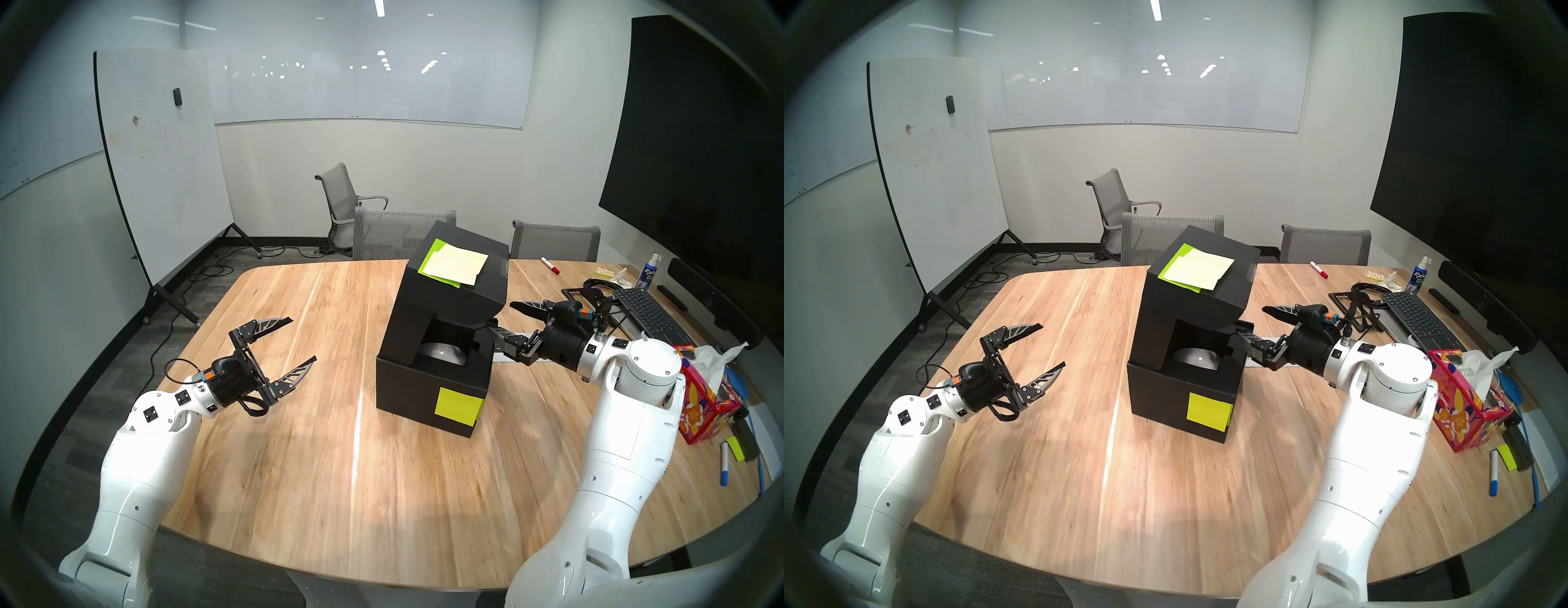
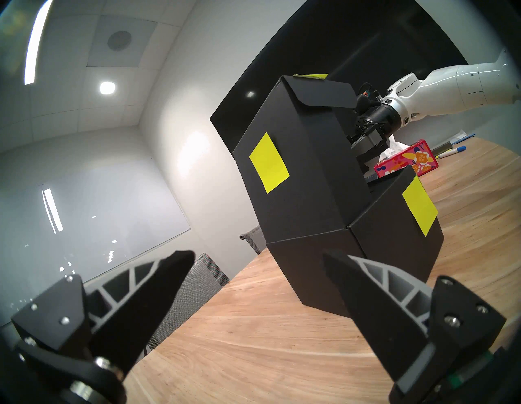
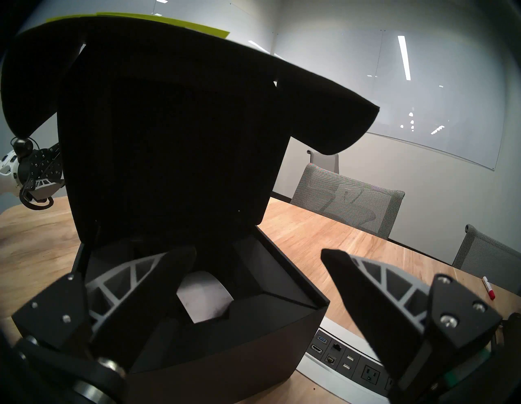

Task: Open the box and place the mouse inside

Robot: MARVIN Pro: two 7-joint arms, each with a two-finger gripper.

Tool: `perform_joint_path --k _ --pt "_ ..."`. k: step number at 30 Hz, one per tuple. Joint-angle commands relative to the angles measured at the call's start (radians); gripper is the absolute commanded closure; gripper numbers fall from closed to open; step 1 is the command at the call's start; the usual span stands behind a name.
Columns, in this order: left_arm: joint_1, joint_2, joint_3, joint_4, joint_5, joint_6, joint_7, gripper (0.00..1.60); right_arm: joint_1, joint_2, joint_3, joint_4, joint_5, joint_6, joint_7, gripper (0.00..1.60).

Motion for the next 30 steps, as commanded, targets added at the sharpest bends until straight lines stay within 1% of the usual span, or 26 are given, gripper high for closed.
perform_joint_path --k 1,30 --pt "-0.005 -0.001 -0.002 -0.020 -0.004 0.000 0.001 0.00 0.016 0.001 -0.002 -0.018 0.007 -0.001 0.000 0.00" --pt "-0.005 -0.001 -0.001 -0.020 -0.005 0.000 0.002 0.00 0.018 -0.002 0.001 -0.018 0.003 -0.003 0.003 0.00"
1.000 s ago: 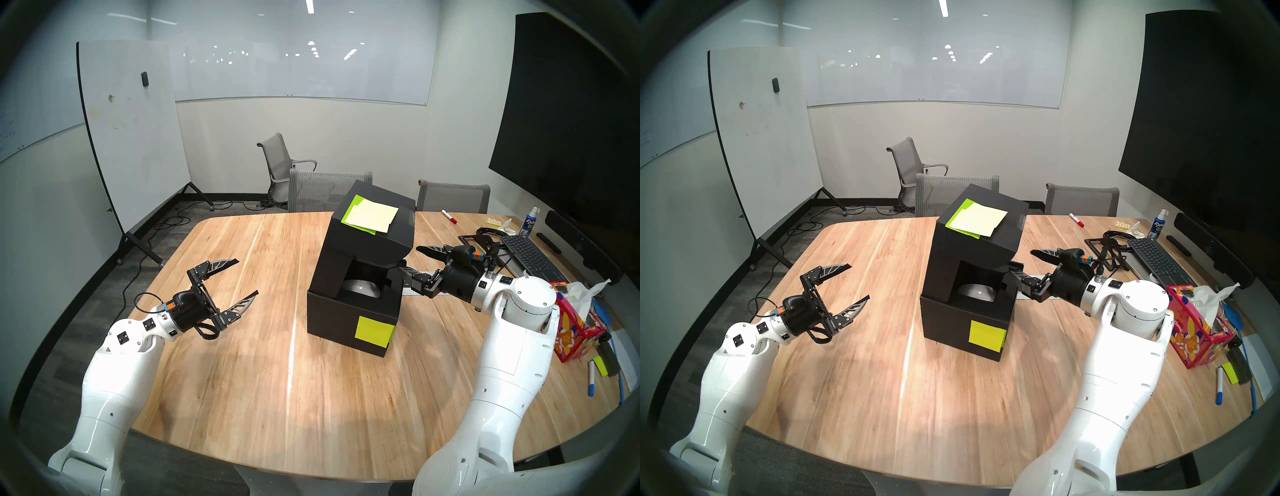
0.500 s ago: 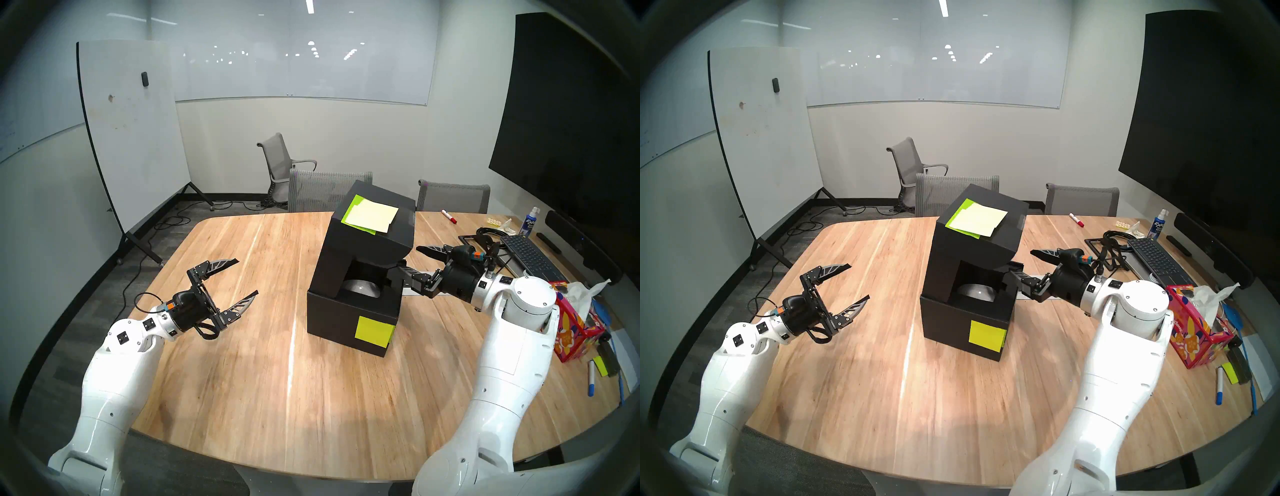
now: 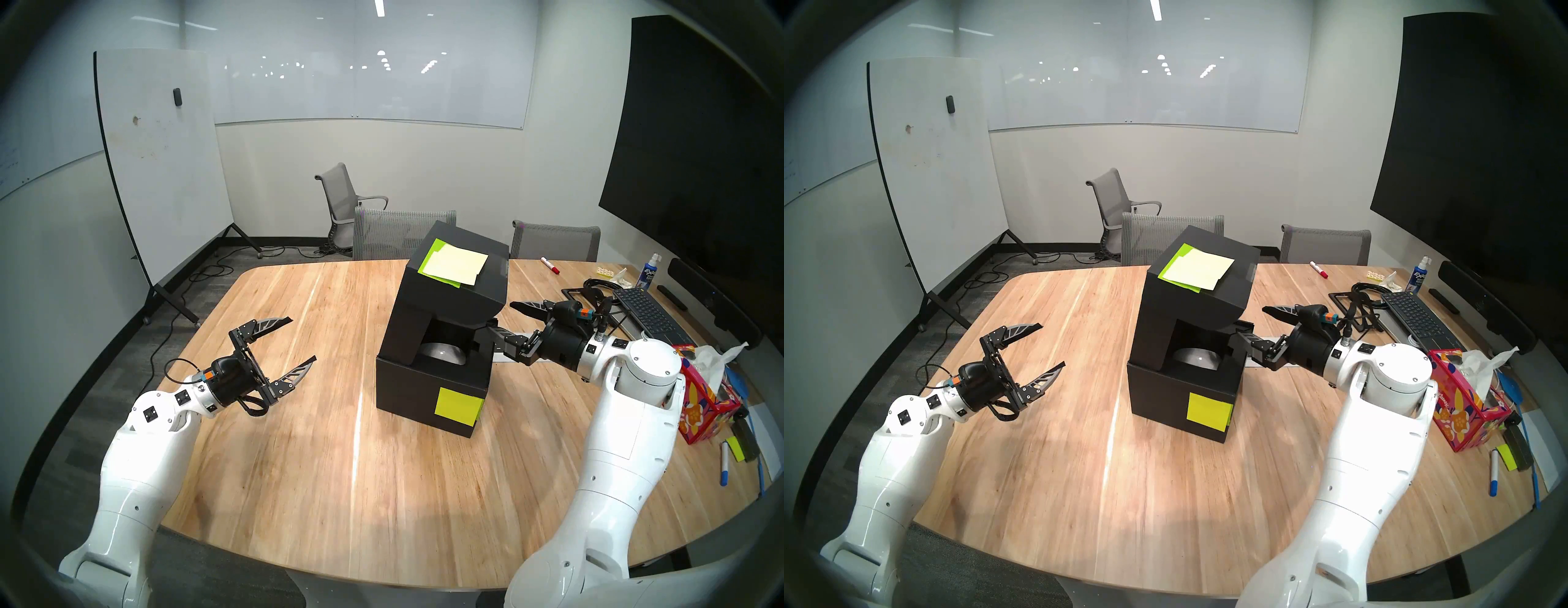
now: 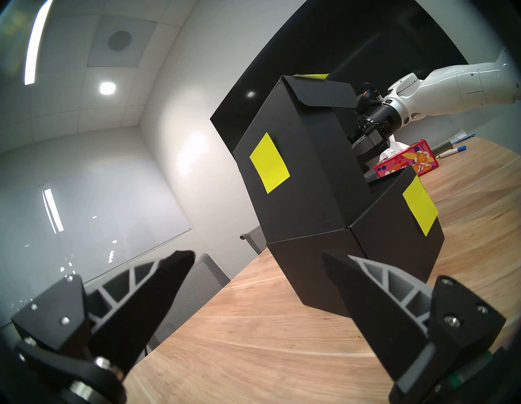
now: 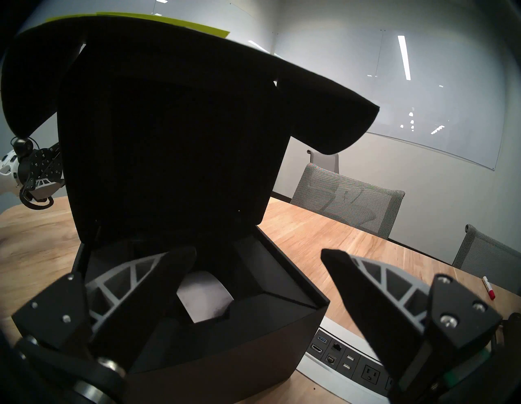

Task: Open the box and place the mouse inside

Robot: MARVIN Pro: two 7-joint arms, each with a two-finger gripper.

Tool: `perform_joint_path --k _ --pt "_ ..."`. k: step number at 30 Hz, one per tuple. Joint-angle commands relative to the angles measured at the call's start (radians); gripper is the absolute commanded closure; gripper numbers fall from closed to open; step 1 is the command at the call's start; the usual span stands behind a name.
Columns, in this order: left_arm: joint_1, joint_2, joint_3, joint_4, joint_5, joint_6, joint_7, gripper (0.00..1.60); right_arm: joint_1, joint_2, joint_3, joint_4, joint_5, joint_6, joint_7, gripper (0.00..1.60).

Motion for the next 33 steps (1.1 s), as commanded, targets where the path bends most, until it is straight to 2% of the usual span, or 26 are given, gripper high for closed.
perform_joint_path --k 1,19,23,26,33 --pt "-0.005 -0.001 -0.001 -0.020 -0.005 0.001 0.001 0.00 0.017 0.001 -0.002 -0.018 0.007 -0.001 0.000 0.00" --pt "-0.005 -0.001 -0.001 -0.020 -0.005 0.000 0.001 0.00 0.029 0.008 0.001 -0.008 -0.001 0.007 -0.002 0.00" --pt "-0.006 -0.001 0.000 -0.019 -0.005 0.000 0.001 0.00 0.082 0.056 -0.001 0.043 -0.002 0.020 0.020 0.00" --pt "-0.006 -0.001 0.000 -0.018 -0.005 -0.001 0.001 0.00 0.117 0.071 0.001 0.088 -0.009 0.020 0.001 0.00" --pt "-0.007 -0.001 0.000 -0.017 -0.005 -0.002 0.000 0.00 0.186 0.162 -0.007 0.234 -0.004 0.001 -0.009 0.00"
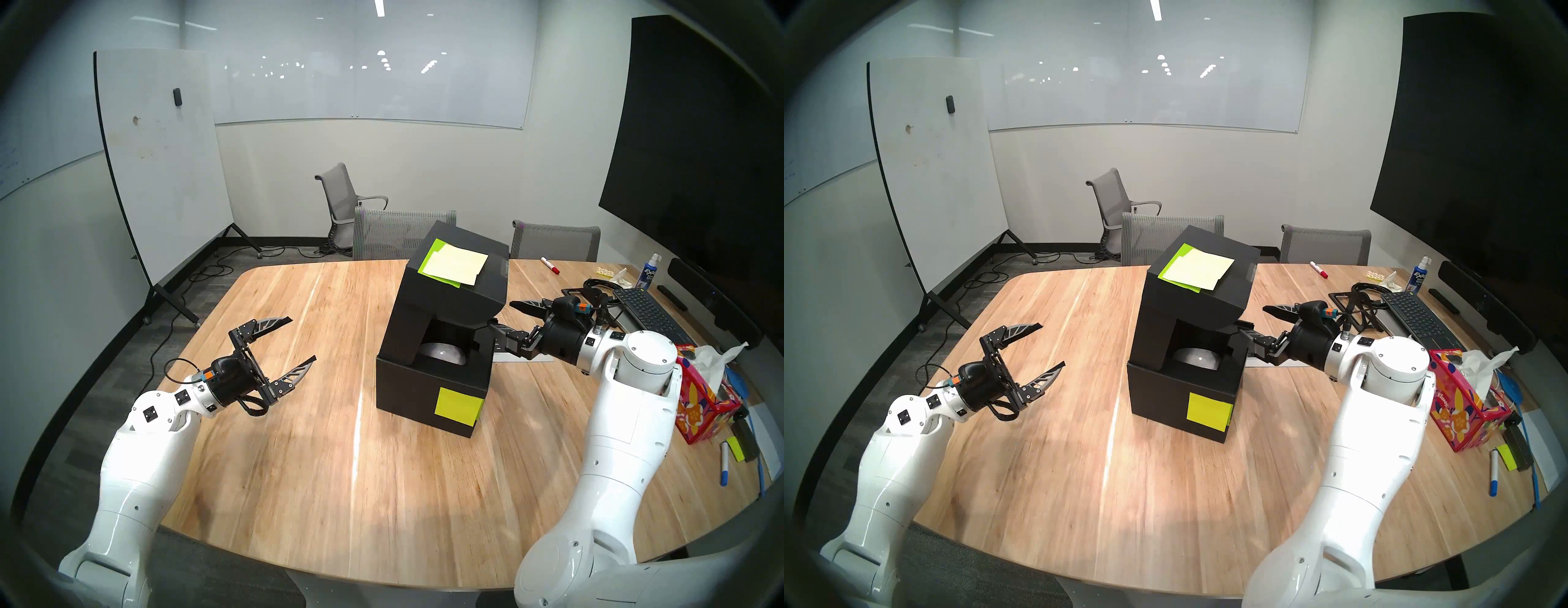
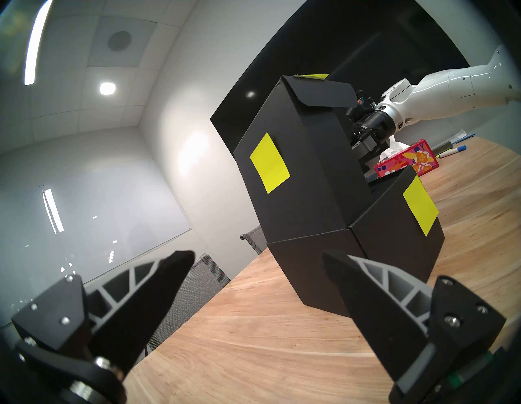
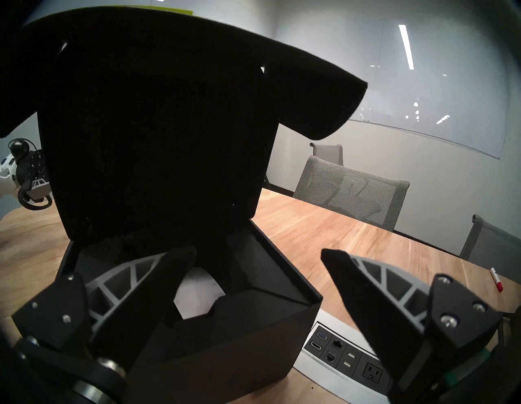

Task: Open the box and place the mouse inside

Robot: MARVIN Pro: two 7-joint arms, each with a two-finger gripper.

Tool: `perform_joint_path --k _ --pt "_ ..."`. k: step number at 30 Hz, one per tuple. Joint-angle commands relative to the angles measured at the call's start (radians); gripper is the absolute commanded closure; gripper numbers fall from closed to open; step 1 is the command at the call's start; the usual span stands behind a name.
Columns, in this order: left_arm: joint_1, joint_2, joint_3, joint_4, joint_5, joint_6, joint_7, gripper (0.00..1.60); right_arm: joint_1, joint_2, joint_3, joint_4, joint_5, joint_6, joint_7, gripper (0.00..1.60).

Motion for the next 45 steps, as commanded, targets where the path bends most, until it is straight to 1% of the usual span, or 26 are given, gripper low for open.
perform_joint_path --k 1,2,4,6,9,13,17,18,20,22,24,26,27,28,30,31,33,34,35,36,37,40,45 --pt "-0.007 -0.002 0.000 -0.017 -0.004 -0.001 0.000 0.00 0.101 0.094 -0.007 0.085 0.010 -0.013 -0.014 0.00" --pt "-0.007 -0.002 0.000 -0.016 -0.004 -0.001 0.000 0.00 0.127 0.107 0.005 0.118 -0.001 -0.012 0.000 0.00" --pt "-0.007 -0.002 0.000 -0.016 -0.004 -0.001 0.000 0.00 0.137 0.140 0.003 0.152 0.009 -0.014 0.005 0.00" --pt "-0.007 -0.002 0.000 -0.016 -0.004 -0.002 0.000 0.00 0.155 0.160 0.008 0.184 -0.008 -0.034 0.006 0.00" --pt "-0.007 -0.002 0.000 -0.015 -0.004 -0.002 0.000 0.00 0.183 0.193 0.012 0.233 -0.015 -0.053 0.019 0.00" --pt "-0.007 -0.002 0.000 -0.016 -0.005 -0.002 0.000 0.00 0.205 0.237 0.006 0.290 -0.004 -0.085 0.046 0.00" --pt "-0.006 -0.001 0.000 -0.018 -0.005 0.000 0.000 0.00 0.192 0.230 0.014 0.298 0.025 -0.112 0.078 0.00" --pt "-0.006 -0.001 0.000 -0.019 -0.005 0.000 0.001 0.00 0.185 0.218 0.019 0.288 0.033 -0.105 0.078 0.00" --pt "-0.005 -0.001 0.000 -0.019 -0.005 0.000 0.001 0.00 0.170 0.208 0.002 0.274 0.052 -0.104 0.078 0.00" --pt "-0.005 -0.001 0.000 -0.019 -0.005 0.000 0.001 0.00 0.178 0.194 -0.001 0.282 0.065 -0.076 0.078 0.00" --pt "-0.006 -0.001 0.000 -0.019 -0.005 0.000 0.001 0.00 0.188 0.196 -0.022 0.295 0.063 -0.086 0.078 0.00" --pt "-0.006 -0.001 0.000 -0.018 -0.005 0.000 0.001 0.00 0.195 0.193 -0.025 0.304 0.070 -0.073 0.078 0.00" --pt "-0.006 -0.001 0.000 -0.018 -0.005 0.000 0.000 0.00 0.220 0.199 -0.049 0.327 0.067 -0.072 0.078 0.00" --pt "-0.006 -0.001 0.000 -0.018 -0.005 -0.001 0.000 0.00 0.234 0.201 -0.052 0.341 0.075 -0.060 0.078 0.00" --pt "-0.006 -0.001 0.000 -0.017 -0.005 -0.001 0.000 0.00 0.259 0.215 -0.066 0.367 0.065 -0.076 0.078 0.00" --pt "-0.006 -0.001 0.000 -0.017 -0.005 -0.001 0.000 0.00 0.259 0.215 -0.066 0.367 0.065 -0.076 0.078 0.00" --pt "-0.007 -0.001 0.000 -0.017 -0.005 -0.001 0.000 0.00 0.300 0.239 -0.091 0.415 0.068 -0.076 0.078 0.00" --pt "-0.007 -0.001 0.000 -0.016 -0.005 -0.002 0.000 0.00 0.319 0.243 -0.091 0.443 0.067 -0.081 0.078 0.00" --pt "-0.007 -0.001 0.000 -0.017 -0.005 -0.001 0.000 0.00 0.310 0.252 -0.109 0.442 0.078 -0.082 0.078 0.00" --pt "-0.007 -0.001 0.000 -0.017 -0.005 -0.001 0.000 0.00 0.317 0.253 -0.112 0.452 0.078 -0.085 0.078 0.00" --pt "-0.007 -0.001 0.000 -0.017 -0.005 -0.001 0.000 0.00 0.339 0.255 -0.109 0.482 0.071 -0.093 0.078 0.00" --pt "-0.006 -0.001 0.000 -0.017 -0.005 -0.001 0.000 0.00 0.348 0.260 -0.120 0.497 0.073 -0.101 0.078 0.00" --pt "-0.006 -0.001 0.000 -0.017 -0.005 -0.001 0.000 0.00 0.390 0.281 -0.147 0.554 0.083 -0.115 0.078 0.00"
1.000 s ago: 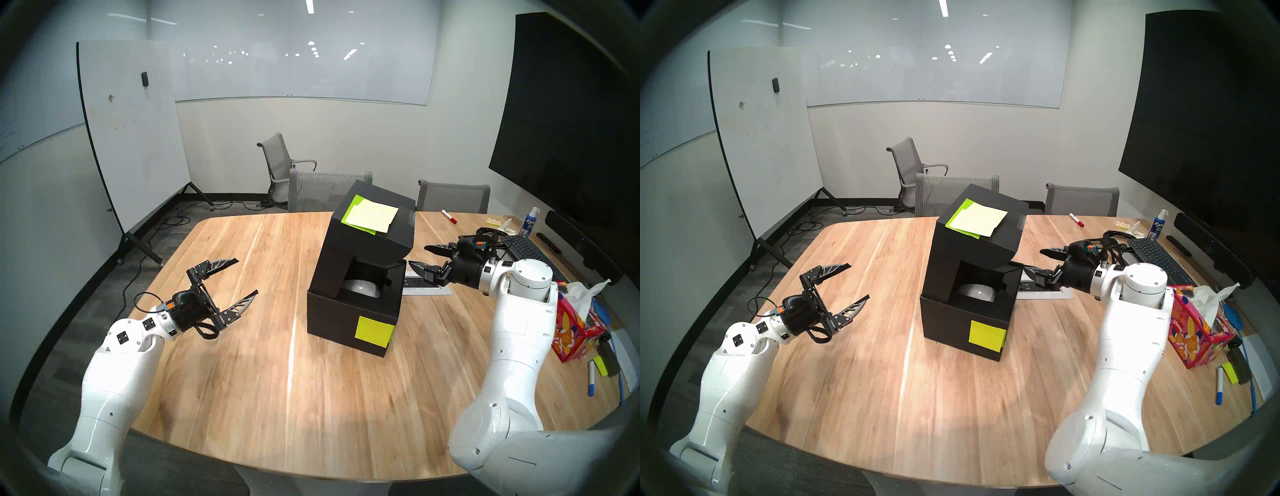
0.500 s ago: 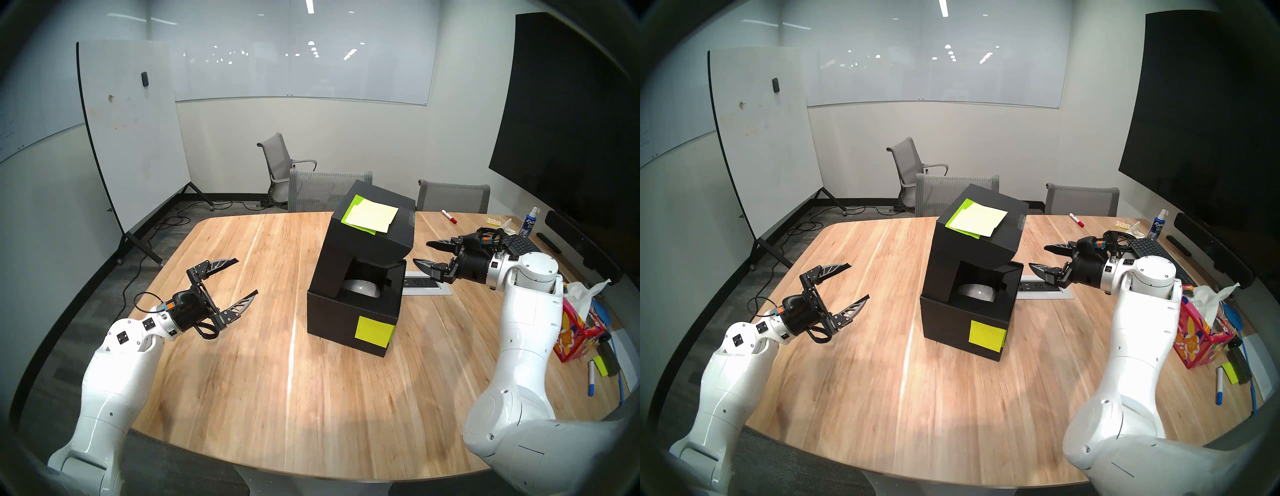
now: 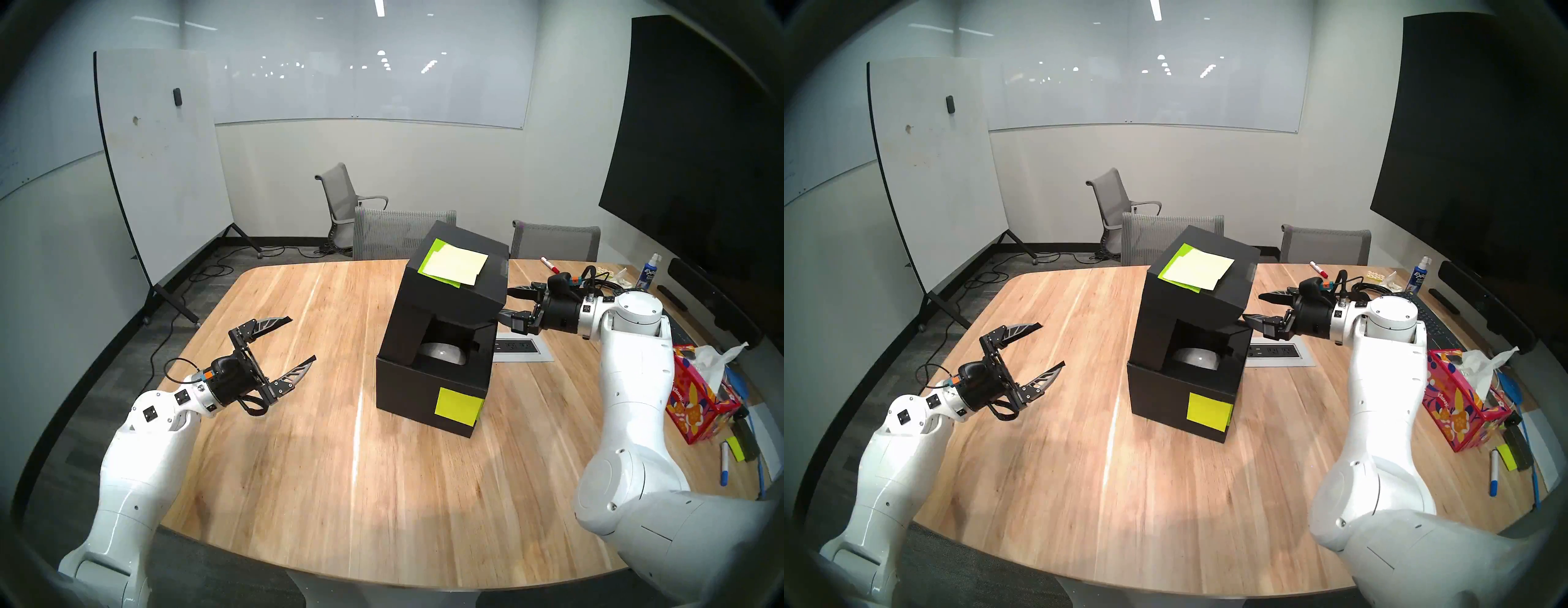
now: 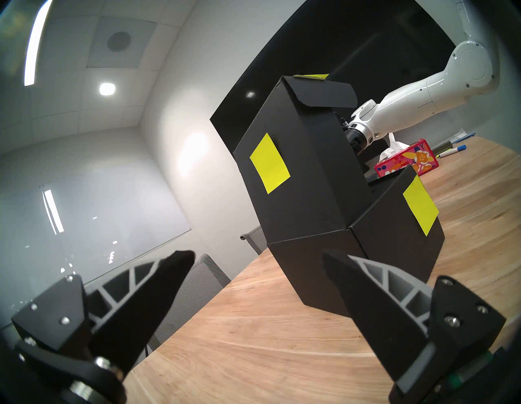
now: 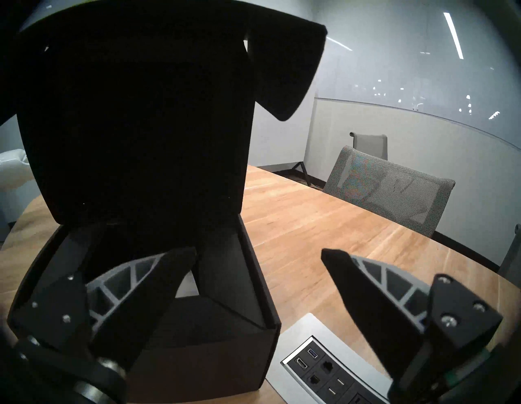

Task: Open the box and place the mouse inside

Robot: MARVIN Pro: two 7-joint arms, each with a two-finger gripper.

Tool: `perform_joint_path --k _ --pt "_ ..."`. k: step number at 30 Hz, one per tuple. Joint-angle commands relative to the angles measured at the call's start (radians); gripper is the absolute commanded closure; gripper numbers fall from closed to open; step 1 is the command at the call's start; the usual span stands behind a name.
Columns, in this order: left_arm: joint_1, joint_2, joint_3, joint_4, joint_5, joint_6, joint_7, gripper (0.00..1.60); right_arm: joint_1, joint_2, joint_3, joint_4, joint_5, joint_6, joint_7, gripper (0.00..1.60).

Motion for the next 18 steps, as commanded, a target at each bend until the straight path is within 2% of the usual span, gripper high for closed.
perform_joint_path --k 1,4,5,7,8,10,12,18 --pt "-0.006 -0.002 0.000 -0.017 -0.005 0.000 0.000 0.00 0.097 0.035 -0.026 0.041 0.023 -0.021 -0.001 0.00" --pt "-0.006 -0.002 0.000 -0.017 -0.005 0.000 0.000 0.00 0.116 0.043 -0.038 0.076 0.032 -0.030 -0.001 0.00" --pt "-0.006 -0.002 0.000 -0.017 -0.005 0.001 0.000 0.00 0.125 0.047 -0.048 0.092 0.037 -0.036 -0.001 0.21" --pt "-0.006 -0.002 0.000 -0.017 -0.005 0.001 0.000 0.00 0.130 0.049 -0.052 0.100 0.039 -0.039 -0.001 0.17" --pt "-0.005 -0.002 0.000 -0.017 -0.005 0.001 0.000 0.00 0.138 0.053 -0.060 0.114 0.044 -0.046 -0.001 0.10" --pt "-0.005 -0.002 0.000 -0.018 -0.005 0.001 0.000 0.00 0.148 0.058 -0.068 0.132 0.048 -0.054 -0.001 0.09" --pt "-0.005 -0.002 0.000 -0.018 -0.005 0.001 0.000 0.00 0.158 0.060 -0.071 0.146 0.048 -0.065 -0.001 0.00" --pt "-0.005 -0.002 0.000 -0.018 -0.005 0.001 0.001 0.00 0.163 0.058 -0.064 0.154 0.060 -0.082 -0.001 0.00"
